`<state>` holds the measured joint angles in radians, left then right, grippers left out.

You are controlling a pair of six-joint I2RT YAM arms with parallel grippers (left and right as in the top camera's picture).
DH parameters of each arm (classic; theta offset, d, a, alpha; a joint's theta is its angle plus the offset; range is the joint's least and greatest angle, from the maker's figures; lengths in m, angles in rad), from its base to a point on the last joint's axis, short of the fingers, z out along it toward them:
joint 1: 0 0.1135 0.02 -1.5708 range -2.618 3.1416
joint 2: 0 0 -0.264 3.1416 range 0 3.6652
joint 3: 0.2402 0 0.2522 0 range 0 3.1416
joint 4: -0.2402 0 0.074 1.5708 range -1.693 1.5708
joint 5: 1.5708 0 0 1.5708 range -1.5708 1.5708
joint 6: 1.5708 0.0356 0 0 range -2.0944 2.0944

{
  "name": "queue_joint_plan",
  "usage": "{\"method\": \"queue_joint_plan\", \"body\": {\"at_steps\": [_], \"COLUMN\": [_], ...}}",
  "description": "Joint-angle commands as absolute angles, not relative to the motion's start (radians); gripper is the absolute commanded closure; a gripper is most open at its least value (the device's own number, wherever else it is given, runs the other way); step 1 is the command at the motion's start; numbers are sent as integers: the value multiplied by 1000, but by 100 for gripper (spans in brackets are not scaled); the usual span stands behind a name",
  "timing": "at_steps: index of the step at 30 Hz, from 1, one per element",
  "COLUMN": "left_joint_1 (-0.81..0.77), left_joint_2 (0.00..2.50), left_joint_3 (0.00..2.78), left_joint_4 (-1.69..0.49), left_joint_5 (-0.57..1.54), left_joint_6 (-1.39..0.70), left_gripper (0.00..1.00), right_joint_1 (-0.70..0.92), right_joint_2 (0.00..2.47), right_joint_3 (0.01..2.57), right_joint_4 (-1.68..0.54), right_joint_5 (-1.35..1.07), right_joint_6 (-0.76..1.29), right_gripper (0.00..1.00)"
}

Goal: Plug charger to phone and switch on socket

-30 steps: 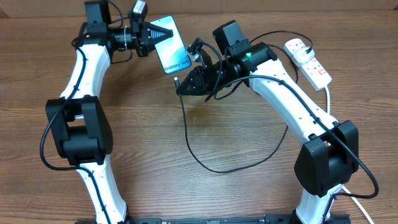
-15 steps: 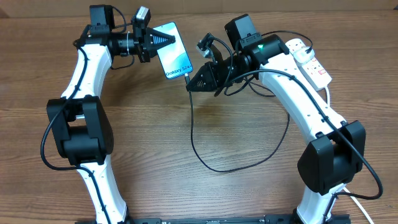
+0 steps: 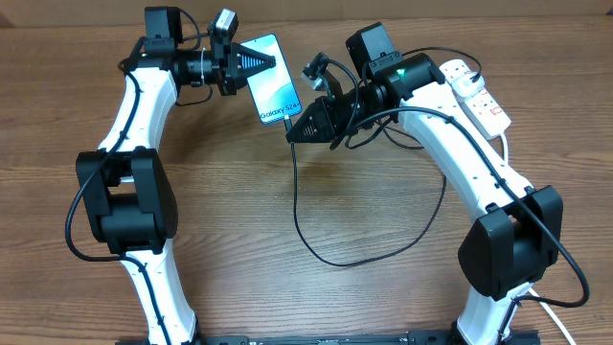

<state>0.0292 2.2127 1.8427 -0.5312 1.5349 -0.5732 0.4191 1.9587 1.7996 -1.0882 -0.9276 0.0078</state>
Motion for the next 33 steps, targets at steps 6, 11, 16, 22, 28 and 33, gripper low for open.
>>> {"method": "queue_joint_plan", "body": {"at_steps": [6,11,16,22,28,33], "left_joint_1": [26,25,22,-5,-10,-9], "left_joint_2": [2204,2204,2203,2203,2203,2203], "left_joint_3": [1861,1861,1861,1861,1861,1861], "left_joint_4": [-428,-409,-410,-406,-406,-406], "left_joint_5": [1583,1583,1583,1583,1583,1583], "left_joint_6": [-668,-689,-729,-716,-714,-714], "left_gripper": [96,96,96,96,96,96], "right_joint_1": [426,426,426,426,426,426], "right_joint_2": [1926,1926,1926,1926,1926,1927], "right_joint_3": [1822,1821,1821,1821,1821,1821], "right_joint_4": [-1092,-1090,-1087,-1076,-1076,-1076], "right_joint_5": [-944,-944,-917,-918,-918,-918], "right_joint_6": [-6,-6,-6,-5,-5,-5], "right_gripper": [96,96,96,96,96,96]}}
